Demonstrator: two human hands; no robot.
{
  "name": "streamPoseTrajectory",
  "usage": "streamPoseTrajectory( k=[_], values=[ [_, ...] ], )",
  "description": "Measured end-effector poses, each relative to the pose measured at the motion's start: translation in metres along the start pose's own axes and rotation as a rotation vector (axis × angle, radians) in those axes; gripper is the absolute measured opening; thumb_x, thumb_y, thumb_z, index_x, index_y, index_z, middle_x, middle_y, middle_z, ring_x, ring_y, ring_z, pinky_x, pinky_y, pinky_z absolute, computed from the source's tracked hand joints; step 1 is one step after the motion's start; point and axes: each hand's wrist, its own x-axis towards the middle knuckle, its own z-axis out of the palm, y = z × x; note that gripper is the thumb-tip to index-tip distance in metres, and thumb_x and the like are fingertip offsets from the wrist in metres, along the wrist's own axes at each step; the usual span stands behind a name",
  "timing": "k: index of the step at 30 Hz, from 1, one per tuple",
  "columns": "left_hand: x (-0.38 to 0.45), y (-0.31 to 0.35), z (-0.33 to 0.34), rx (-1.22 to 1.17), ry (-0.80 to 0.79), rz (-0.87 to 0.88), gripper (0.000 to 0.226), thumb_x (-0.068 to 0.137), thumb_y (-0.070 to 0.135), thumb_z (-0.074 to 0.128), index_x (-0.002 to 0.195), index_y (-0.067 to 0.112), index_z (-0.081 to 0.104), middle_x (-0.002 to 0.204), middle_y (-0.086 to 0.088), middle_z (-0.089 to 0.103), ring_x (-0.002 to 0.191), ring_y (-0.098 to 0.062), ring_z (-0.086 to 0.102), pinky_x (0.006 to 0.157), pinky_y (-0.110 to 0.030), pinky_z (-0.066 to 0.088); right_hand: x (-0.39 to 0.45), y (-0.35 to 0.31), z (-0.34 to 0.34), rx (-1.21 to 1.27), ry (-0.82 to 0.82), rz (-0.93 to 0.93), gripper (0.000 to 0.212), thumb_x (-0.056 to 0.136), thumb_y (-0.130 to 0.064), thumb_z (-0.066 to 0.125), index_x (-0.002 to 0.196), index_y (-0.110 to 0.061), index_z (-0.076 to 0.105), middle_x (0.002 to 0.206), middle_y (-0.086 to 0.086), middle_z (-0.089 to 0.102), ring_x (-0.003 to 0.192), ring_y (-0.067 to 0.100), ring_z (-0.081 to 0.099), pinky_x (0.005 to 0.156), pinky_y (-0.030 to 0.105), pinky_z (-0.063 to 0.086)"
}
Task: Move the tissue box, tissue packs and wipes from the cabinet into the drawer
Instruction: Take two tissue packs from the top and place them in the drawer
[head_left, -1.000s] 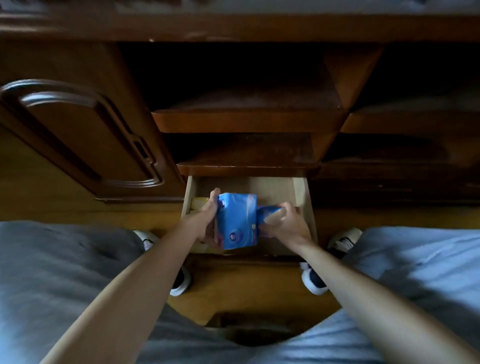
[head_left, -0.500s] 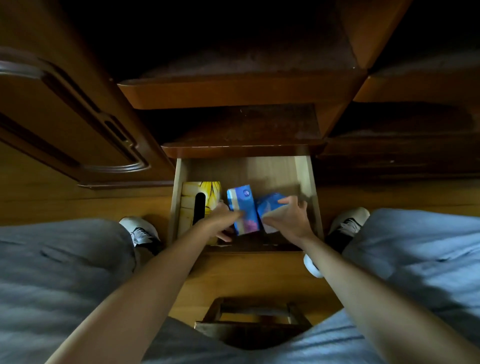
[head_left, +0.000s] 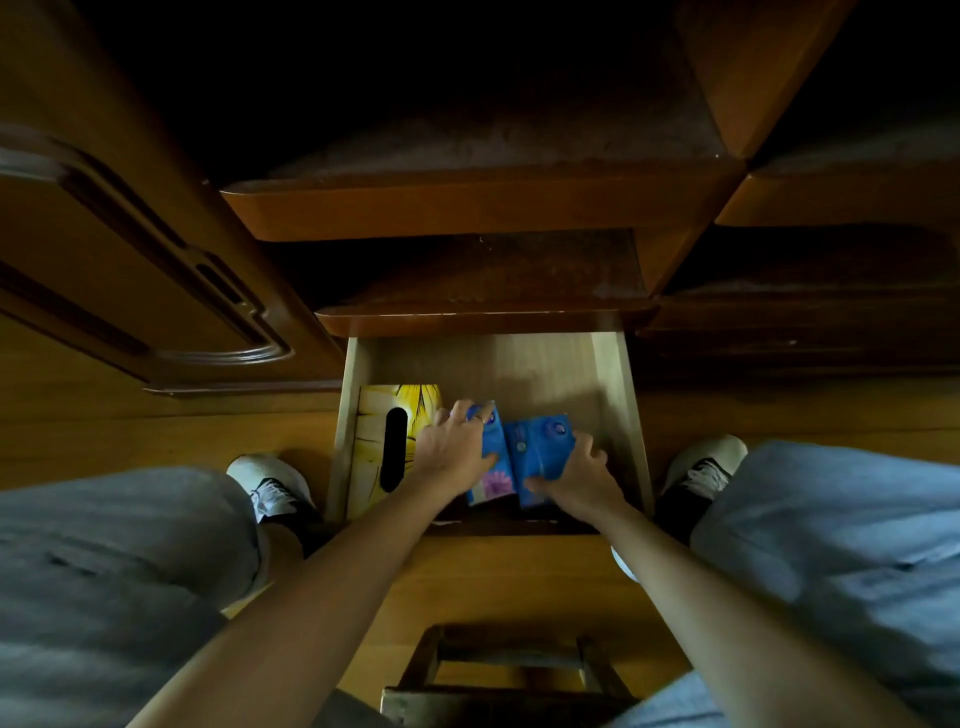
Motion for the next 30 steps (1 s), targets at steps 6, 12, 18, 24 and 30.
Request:
streamPoseTrajectory(
  k=[6, 12, 18, 24, 30],
  values=[
    [0.003, 0.003, 0.004, -0.153, 0.058, -0.099, 0.079, 0.083, 0.073, 0.055, 0.146, 0.031, 0.032, 0.135, -0.002, 0.050, 0.125, -0.029, 0.051, 0.083, -0.038, 0.053, 0.004, 0.004, 0.009, -0.143, 0.026, 0.051, 0.083, 0.084, -0.044, 0.076, 0.146, -0.017, 0.027, 0.136, 0.008, 0.057, 0.120, 0.028, 0.060, 0.087, 0.038, 0.048],
    [0.018, 0.010, 0.012, -0.386, 0.010, -0.204, 0.076, 0.077, 0.048, 0.077, 0.133, 0.019, 0.034, 0.118, 0.000, 0.045, 0.099, -0.020, 0.057, 0.067, -0.029, 0.041, 0.013, 0.004, 0.013, -0.072, -0.009, 0.070, 0.081, 0.083, -0.040, 0.077, 0.144, -0.018, 0.028, 0.131, 0.005, 0.060, 0.114, 0.026, 0.063, 0.083, 0.038, 0.049],
    [0.025, -0.017, 0.012, -0.847, -0.217, -0.173, 0.074, 0.078, 0.020, 0.076, 0.141, 0.030, 0.040, 0.134, 0.009, 0.035, 0.120, -0.017, 0.049, 0.068, -0.012, 0.045, 0.020, 0.000, 0.016, 0.001, 0.137, 0.076, 0.086, 0.087, -0.041, 0.072, 0.151, -0.021, 0.018, 0.134, 0.009, 0.057, 0.114, 0.031, 0.062, 0.075, 0.036, 0.038],
    [0.016, -0.024, 0.001, -0.347, -0.138, 0.221, 0.076, 0.089, 0.005, 0.056, 0.157, 0.023, 0.028, 0.168, 0.004, 0.014, 0.156, -0.018, -0.005, 0.127, -0.045, 0.001, 0.020, -0.002, 0.018, -0.066, 0.227, 0.076, 0.086, 0.092, -0.043, 0.066, 0.156, -0.021, 0.012, 0.135, 0.013, 0.054, 0.108, 0.033, 0.063, 0.068, 0.036, 0.038],
    [-0.006, -0.046, 0.005, 0.029, -0.091, 0.166, 0.083, 0.093, 0.018, 0.062, 0.161, 0.020, 0.015, 0.168, -0.001, 0.019, 0.156, -0.021, 0.005, 0.124, -0.045, 0.001, 0.014, 0.000, 0.018, -0.075, 0.227, 0.051, 0.084, 0.095, -0.039, 0.061, 0.158, -0.020, 0.010, 0.138, 0.015, 0.051, 0.110, 0.032, 0.062, 0.070, 0.036, 0.038]
  ],
)
